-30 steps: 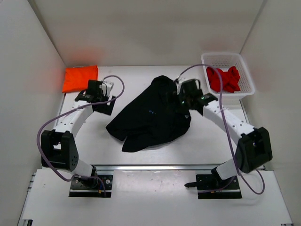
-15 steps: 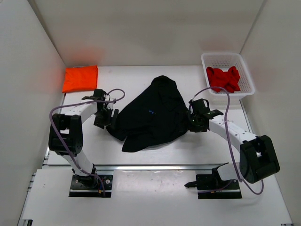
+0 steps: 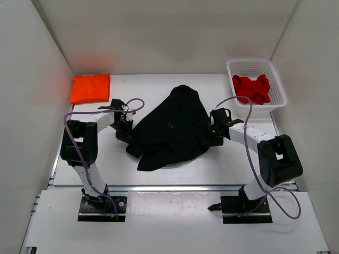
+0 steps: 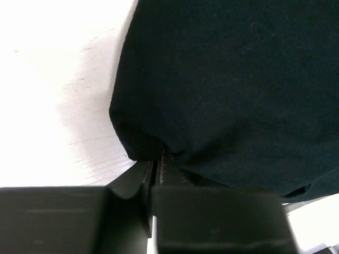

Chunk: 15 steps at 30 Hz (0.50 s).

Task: Fold and stack the t-shirts
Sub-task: Flatten out the tshirt

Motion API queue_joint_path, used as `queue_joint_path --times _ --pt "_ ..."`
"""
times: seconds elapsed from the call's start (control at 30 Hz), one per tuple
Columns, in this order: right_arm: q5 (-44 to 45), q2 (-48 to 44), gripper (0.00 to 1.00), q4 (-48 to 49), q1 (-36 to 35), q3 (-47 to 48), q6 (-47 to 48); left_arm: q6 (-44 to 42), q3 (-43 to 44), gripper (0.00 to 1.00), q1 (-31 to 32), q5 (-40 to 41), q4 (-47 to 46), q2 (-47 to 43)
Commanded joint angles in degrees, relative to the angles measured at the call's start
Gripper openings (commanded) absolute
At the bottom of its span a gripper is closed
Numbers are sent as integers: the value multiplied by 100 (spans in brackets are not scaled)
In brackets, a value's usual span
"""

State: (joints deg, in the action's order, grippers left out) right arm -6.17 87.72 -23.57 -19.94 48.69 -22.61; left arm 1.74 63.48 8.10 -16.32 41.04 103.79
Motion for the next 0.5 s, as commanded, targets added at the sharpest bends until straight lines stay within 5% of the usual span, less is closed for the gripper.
queue_joint_path --times 0.0,0.03,0.1,0.13,0.3,0.47 --pt "-374 227 45 204 236 237 -68 -103 111 3 -1 118 -70 80" --pt "-567 306 37 317 332 273 -85 -164 207 1 -27 216 -17 37" --pt "-779 481 4 345 482 447 -77 -411 584 0 -63 750 27 -25" --pt "-824 561 0 318 561 518 10 -576 891 0 -98 901 88 -51" --pt "-535 746 0 20 956 2404 467 -1814 2421 0 -54 2963 -86 -236" --pt "-349 1254 0 -209 1097 4357 776 -2940 2995 5 525 3487 -632 -604"
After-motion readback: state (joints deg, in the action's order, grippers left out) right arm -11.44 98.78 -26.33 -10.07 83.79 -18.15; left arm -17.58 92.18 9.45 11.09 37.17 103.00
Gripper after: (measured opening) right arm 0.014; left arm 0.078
